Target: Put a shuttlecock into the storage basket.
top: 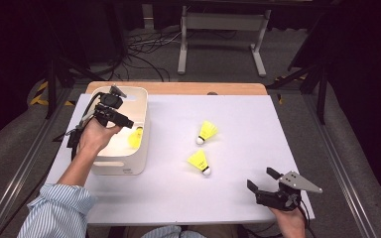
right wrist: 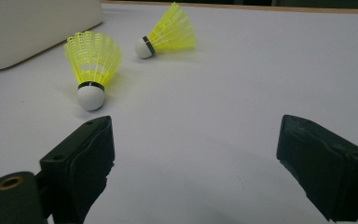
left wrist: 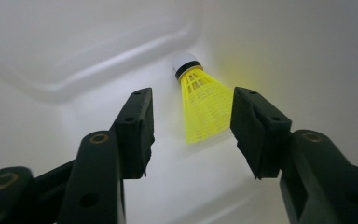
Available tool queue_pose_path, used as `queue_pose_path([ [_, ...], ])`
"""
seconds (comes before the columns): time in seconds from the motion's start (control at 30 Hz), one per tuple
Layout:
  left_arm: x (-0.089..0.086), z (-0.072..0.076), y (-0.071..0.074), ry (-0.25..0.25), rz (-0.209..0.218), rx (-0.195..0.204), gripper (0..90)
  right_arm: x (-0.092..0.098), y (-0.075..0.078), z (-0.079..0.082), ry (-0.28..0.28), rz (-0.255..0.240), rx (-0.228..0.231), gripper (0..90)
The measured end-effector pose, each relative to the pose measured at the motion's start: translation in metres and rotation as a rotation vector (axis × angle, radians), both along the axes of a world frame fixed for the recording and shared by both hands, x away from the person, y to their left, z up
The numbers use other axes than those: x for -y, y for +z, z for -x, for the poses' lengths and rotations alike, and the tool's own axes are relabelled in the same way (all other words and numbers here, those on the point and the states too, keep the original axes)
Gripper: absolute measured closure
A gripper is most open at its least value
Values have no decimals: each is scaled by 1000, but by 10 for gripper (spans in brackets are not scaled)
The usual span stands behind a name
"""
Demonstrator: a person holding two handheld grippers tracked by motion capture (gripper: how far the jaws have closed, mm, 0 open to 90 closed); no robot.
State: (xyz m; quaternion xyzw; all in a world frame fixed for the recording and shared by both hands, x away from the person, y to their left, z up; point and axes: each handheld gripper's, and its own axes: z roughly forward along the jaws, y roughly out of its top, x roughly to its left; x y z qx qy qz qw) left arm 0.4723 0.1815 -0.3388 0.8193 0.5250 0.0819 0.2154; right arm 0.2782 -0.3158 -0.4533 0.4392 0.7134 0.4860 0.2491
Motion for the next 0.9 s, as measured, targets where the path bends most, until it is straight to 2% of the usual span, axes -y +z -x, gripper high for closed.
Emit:
queue_pose_path([
  [0.63,6,11,8,-28,3,27,388,1,1,1,-7,-4,2,118],
  [0.9,8,19,19,-40,24,53,373,0,1,1,-11,-3,3,118],
])
